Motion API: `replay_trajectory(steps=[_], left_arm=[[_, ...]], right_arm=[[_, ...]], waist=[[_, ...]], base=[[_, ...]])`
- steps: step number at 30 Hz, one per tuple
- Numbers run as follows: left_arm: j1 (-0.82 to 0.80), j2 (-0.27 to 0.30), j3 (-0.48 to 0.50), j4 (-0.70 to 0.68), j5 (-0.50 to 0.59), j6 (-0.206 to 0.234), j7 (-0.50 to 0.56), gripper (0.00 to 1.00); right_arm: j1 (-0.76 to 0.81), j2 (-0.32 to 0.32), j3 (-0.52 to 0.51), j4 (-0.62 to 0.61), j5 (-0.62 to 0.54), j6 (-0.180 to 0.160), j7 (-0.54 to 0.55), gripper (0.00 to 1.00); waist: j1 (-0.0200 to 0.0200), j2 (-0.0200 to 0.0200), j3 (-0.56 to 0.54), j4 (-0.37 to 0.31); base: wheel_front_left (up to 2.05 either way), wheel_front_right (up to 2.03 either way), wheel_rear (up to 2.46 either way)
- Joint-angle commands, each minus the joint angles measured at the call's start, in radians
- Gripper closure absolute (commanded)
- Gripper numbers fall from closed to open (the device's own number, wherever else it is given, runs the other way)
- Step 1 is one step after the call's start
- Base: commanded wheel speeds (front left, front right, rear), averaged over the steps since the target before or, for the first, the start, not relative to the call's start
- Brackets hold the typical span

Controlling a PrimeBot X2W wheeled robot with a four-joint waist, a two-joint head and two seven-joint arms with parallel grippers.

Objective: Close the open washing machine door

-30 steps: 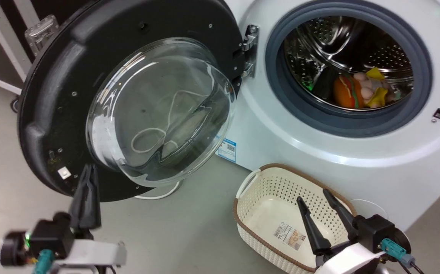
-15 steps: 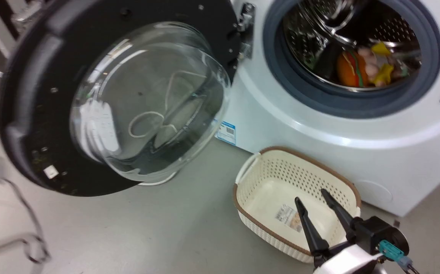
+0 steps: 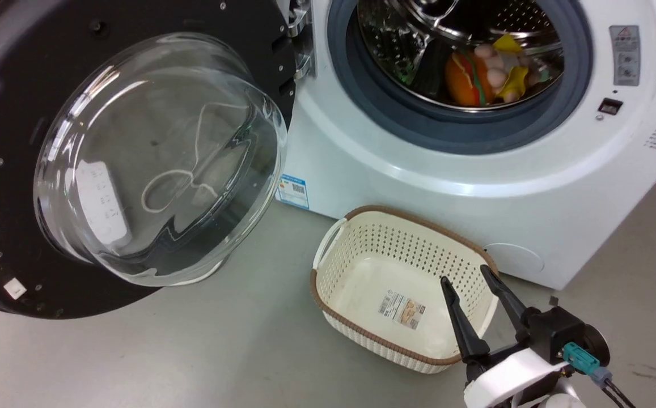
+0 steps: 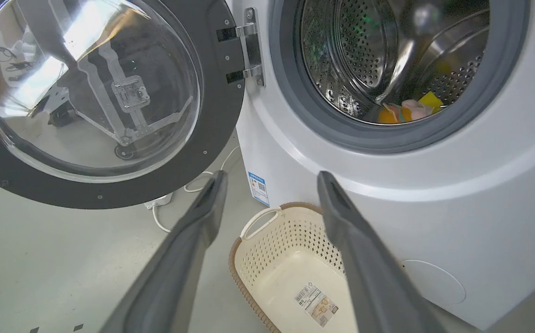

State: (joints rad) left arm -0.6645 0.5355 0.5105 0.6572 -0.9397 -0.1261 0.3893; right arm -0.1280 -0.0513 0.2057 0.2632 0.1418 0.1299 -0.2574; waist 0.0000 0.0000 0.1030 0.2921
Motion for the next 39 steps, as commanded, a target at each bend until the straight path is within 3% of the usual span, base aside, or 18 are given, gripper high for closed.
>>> replay_trajectory(steps=[1, 7, 14, 20, 22, 32, 33, 36, 37, 39], left_arm=[[0.016, 0.006, 0.0, 0.001, -0.032, -0.004, 0.043, 1.0], [0.125, -0.012, -0.028, -0.085, -0.178, -0.004, 0.19, 1.0], [0.272, -0.08, -0.058, -0.218, -0.369, -0.004, 0.349, 1.0], [0.4, -0.157, -0.103, -0.353, -0.5, -0.005, 0.486, 1.0], [0.492, -0.226, -0.14, -0.454, -0.56, -0.005, 0.546, 1.0], [0.654, -0.397, -0.279, -0.604, -0.581, -0.005, 0.588, 1.0], [0.668, -0.43, -0.313, -0.615, -0.585, -0.005, 0.583, 1.0], [0.669, -0.453, -0.35, -0.615, -0.591, -0.005, 0.574, 1.0], [0.657, -0.472, -0.4, -0.603, -0.609, -0.005, 0.55, 1.0], [0.639, -0.479, -0.435, -0.595, -0.626, -0.005, 0.535, 1.0]], right_arm=[[0.006, 0.001, -0.003, 0.003, 0.005, 0.001, -0.004, 0.0], [0.023, 0.001, -0.011, 0.01, 0.017, 0.001, -0.004, 0.0], [0.051, 0.001, -0.005, 0.018, 0.032, 0.001, -0.004, 0.0], [0.056, 0.001, -0.022, 0.02, 0.028, 0.001, -0.004, 0.0], [0.062, 0.001, -0.047, 0.02, 0.022, 0.001, -0.004, 0.0], [0.054, 0.001, -0.107, 0.016, -0.01, 0.001, -0.004, 0.0], [0.046, 0.001, -0.118, 0.015, -0.017, 0.001, -0.004, 0.0], [0.042, 0.001, -0.129, 0.015, -0.022, 0.001, -0.004, 0.0], [0.036, 0.001, -0.127, 0.016, -0.032, 0.001, -0.004, 0.0], [0.028, 0.001, -0.128, 0.012, -0.036, 0.001, -0.004, 0.0]], waist=[[0.0, 0.0, -0.01, -0.006], [0.0, 0.0, -0.05, -0.012], [0.0, 0.0, -0.109, -0.008], [0.0, 0.0, -0.135, -0.015], [0.0, 0.0, -0.149, -0.031], [0.0, 0.0, -0.139, -0.118], [0.0, 0.0, -0.128, -0.15], [0.0, 0.0, -0.116, -0.182], [0.0, 0.0, -0.093, -0.246], [0.0, 0.0, -0.069, -0.29]], base=[[0.0, 0.0, 0.0], [0.0, 0.0, 0.0], [0.0, 0.0, 0.0], [0.0, 0.0, 0.0], [0.0, 0.0, 0.0], [0.0, 0.0, 0.0], [0.0, 0.0, 0.0], [0.0, 0.0, 0.0], [0.0, 0.0, 0.0], [0.0, 0.0, 0.0]])
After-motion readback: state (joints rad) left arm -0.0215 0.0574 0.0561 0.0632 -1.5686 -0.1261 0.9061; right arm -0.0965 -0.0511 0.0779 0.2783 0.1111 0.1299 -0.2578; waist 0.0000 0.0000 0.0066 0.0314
